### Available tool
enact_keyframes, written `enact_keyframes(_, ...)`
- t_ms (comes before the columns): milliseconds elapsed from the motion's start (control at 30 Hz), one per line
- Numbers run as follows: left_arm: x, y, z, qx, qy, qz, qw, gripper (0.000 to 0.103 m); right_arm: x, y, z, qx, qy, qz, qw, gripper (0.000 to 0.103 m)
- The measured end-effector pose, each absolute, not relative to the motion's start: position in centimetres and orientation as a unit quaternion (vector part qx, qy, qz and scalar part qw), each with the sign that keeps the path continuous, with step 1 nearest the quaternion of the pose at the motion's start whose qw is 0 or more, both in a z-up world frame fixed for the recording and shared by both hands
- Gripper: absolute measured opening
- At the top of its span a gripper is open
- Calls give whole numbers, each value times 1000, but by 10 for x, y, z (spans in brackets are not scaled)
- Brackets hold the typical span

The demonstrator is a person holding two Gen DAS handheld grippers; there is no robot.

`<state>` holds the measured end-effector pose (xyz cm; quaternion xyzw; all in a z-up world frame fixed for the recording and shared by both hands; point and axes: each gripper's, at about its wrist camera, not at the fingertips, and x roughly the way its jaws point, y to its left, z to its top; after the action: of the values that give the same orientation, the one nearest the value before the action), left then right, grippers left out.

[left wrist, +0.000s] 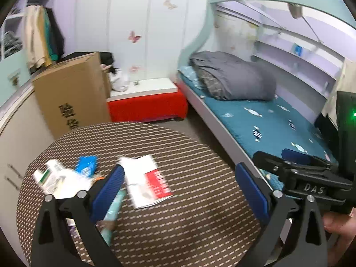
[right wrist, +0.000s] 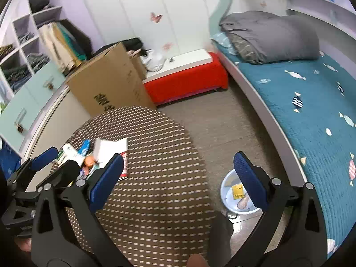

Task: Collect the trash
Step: 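Return both tools to the table, then grasp the green plush plant with the left tool while the right tool grasps the toothpaste tube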

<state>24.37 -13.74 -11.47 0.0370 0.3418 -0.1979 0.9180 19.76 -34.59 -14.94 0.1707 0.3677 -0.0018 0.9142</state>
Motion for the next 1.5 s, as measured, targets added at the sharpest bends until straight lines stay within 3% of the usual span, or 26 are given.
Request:
enact_keyframes(667,217,74,-151,-11,349,-80,933,97,211,-190,-168,86,418,102,899,97)
enact_keyframes(1133,256,123,-210,-25,420,-114,900,97,226,-150,-203,58,462,119,877,97)
enact_keyframes(1200,258,122,-214,-28,425,-126,896,84,230,-144,-208,54,467,124,874,97)
enact_keyframes(1267,262,124,-218,-39,435,-145,888,62,235,-136,-212,49,469,130,872,96)
enact_keyframes(1300,264,123,-219,-41,437,-153,885,58,238,-132,-214,47,471,133,871,95)
enact_keyframes(1400,266,117,-225,-35,446,-171,878,39,249,-120,-221,42,477,138,867,82)
enact_keyframes(1467,264,113,-227,-27,449,-173,876,21,256,-110,-228,32,483,140,864,72)
enact_keyframes(1500,262,112,-227,-26,448,-173,877,17,259,-106,-230,27,485,141,863,63)
